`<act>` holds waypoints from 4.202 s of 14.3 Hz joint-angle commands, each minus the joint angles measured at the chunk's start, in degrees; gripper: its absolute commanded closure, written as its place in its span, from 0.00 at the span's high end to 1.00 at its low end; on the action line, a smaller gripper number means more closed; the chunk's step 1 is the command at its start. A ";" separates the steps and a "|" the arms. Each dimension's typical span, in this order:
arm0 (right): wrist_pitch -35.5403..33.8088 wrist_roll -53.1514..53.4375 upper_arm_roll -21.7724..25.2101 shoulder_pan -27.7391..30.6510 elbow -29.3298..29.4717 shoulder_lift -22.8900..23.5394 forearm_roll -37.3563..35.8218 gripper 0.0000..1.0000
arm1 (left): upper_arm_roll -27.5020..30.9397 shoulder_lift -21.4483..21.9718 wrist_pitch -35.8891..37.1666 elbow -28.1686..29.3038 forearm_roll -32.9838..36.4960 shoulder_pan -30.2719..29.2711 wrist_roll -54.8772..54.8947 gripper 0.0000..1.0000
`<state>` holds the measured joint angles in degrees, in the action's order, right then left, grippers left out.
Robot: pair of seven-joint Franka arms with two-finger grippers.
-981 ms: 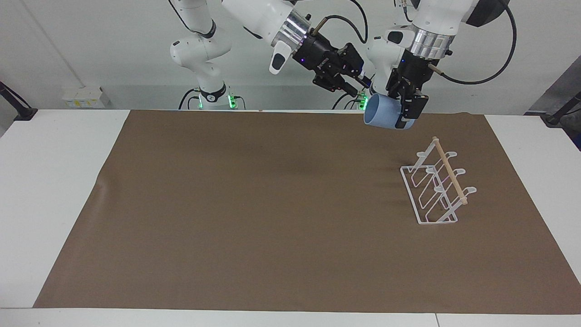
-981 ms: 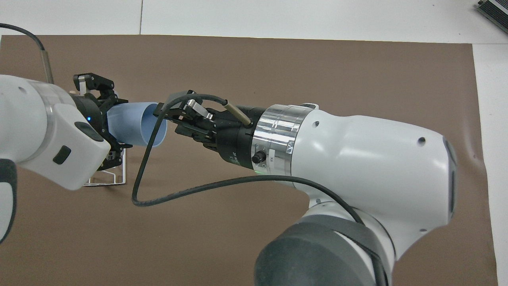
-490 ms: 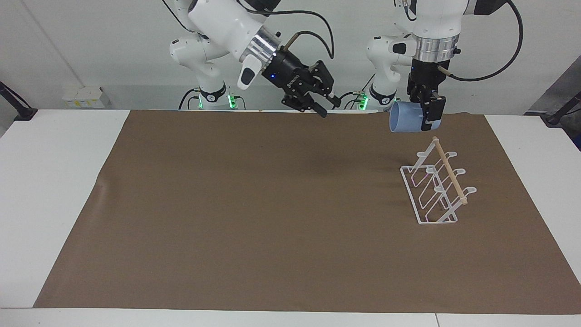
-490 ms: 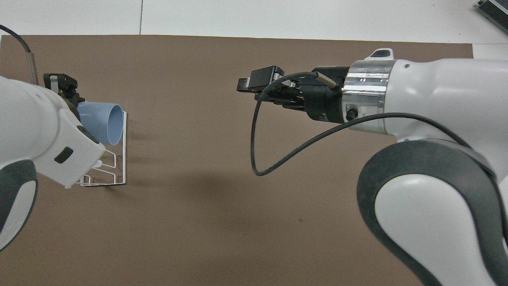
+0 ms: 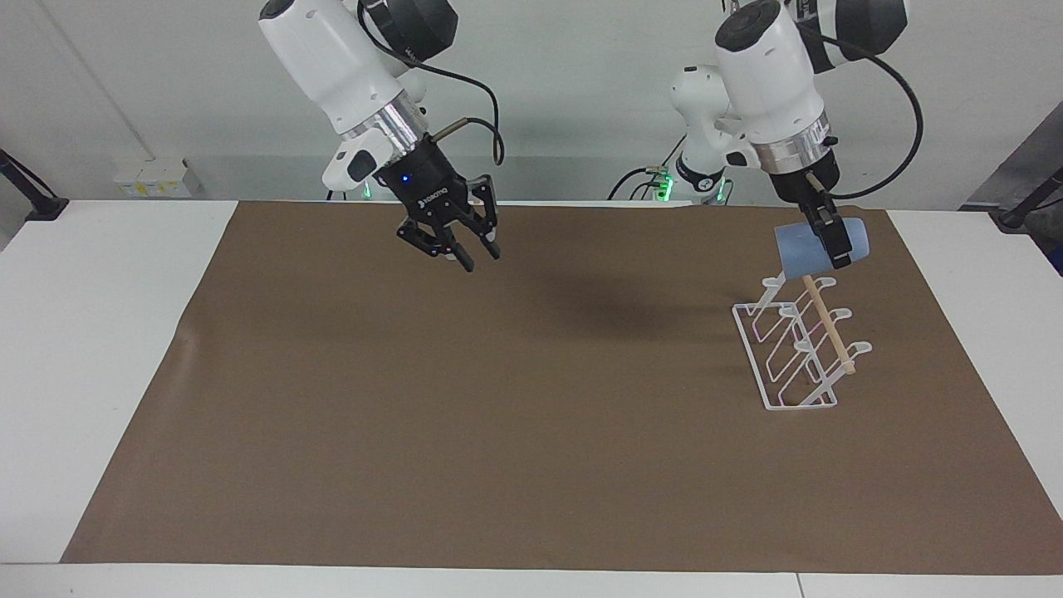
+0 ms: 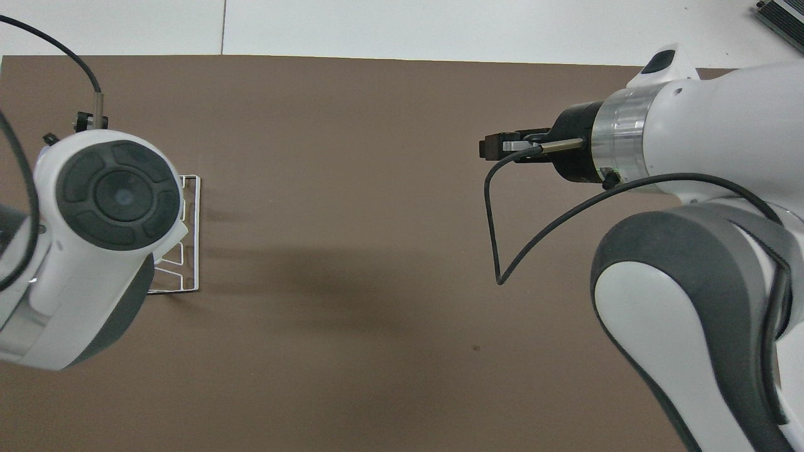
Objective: Hang cup on cup holder
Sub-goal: 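Hang the cup on the rack hook while the right gripper withdraws, then release the cup and draw the left gripper back from the rack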
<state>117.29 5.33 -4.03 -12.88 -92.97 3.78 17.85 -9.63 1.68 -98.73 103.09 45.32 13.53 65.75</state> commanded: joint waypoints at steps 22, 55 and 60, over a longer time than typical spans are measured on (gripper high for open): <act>-27.90 -1.90 0.34 14.99 0.51 -2.29 -16.88 1.00 | 1.01 -8.18 -11.66 9.41 19.28 -3.16 -10.81 0.00; -28.25 -1.64 0.16 17.63 0.60 -3.43 -16.88 1.00 | 1.81 -1.50 -2.10 -6.21 -29.91 -10.97 -17.74 1.00; -28.25 -1.64 0.25 17.63 0.60 -3.43 -16.88 1.00 | 2.07 -0.98 2.83 -11.15 -40.28 -15.10 -30.82 1.00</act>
<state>89.25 4.53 -3.44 4.10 -92.00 1.06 0.78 -7.20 0.92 -98.65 94.10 9.42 0.71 40.97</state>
